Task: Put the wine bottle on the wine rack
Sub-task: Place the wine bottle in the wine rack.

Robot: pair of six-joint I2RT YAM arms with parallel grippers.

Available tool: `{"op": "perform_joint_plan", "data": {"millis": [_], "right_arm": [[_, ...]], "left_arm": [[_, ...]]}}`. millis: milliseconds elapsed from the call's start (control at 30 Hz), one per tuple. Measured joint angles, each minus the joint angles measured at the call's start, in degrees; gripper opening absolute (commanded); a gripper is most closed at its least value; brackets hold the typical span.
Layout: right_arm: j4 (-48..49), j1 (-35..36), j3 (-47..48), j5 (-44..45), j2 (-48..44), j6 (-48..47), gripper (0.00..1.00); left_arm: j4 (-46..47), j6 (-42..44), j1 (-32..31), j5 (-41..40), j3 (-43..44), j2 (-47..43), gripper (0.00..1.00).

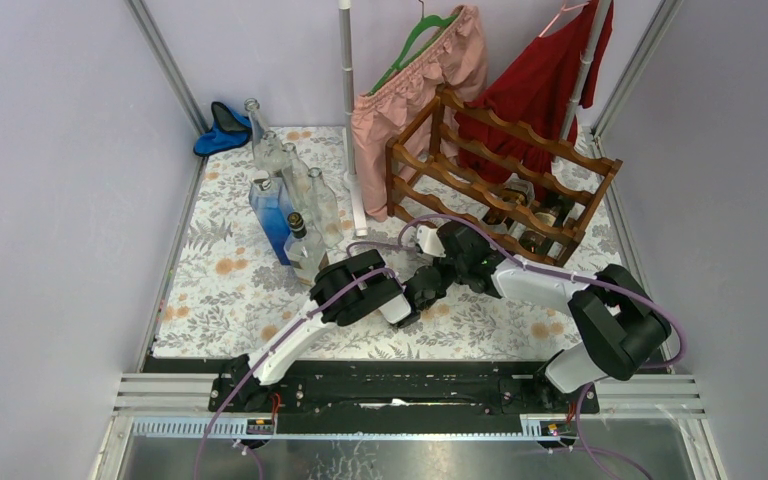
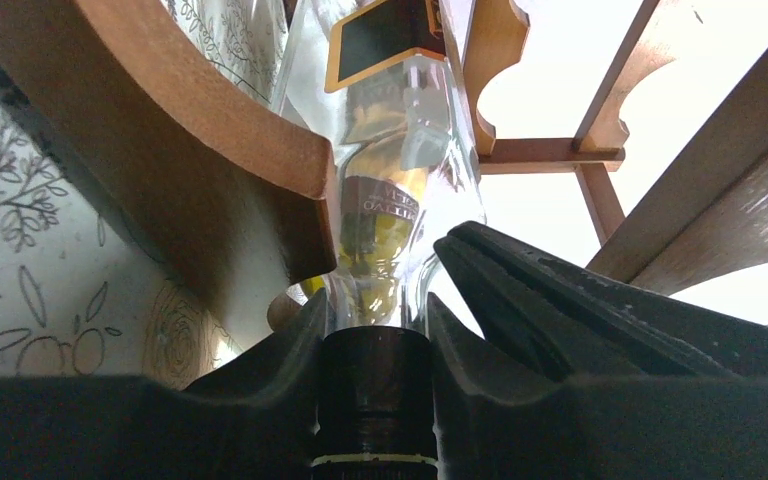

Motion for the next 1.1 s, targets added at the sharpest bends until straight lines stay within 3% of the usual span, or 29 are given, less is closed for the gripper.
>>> {"op": "perform_joint_plan", "data": {"millis": [233,533,700,1100], "right_arm": [[-4.7,-0.2,1.4,-2.8,-0.6,2.3,0.13],[-21.7,-0.8,9.7,-21.8,-12.7,12.3,0.14],[-26.2,-0.7,12.9,-30.3,-19.7,15.6,0.15],[-33.7,-1.4,13.6,-46.2,-28.9,18.4,0.16]], "left_arm": [[0.0,0.3,0.0,0.2,0.0,0.0,0.33],[-0.1,2.5,0.0,0.4,0.0,0.0,0.3],[-0.3,2.9,0.0,0.4,0.0,0.0,0.2],[-3.6,5.0,0.1,1.0,2.3,-0.5,0.2]]}}
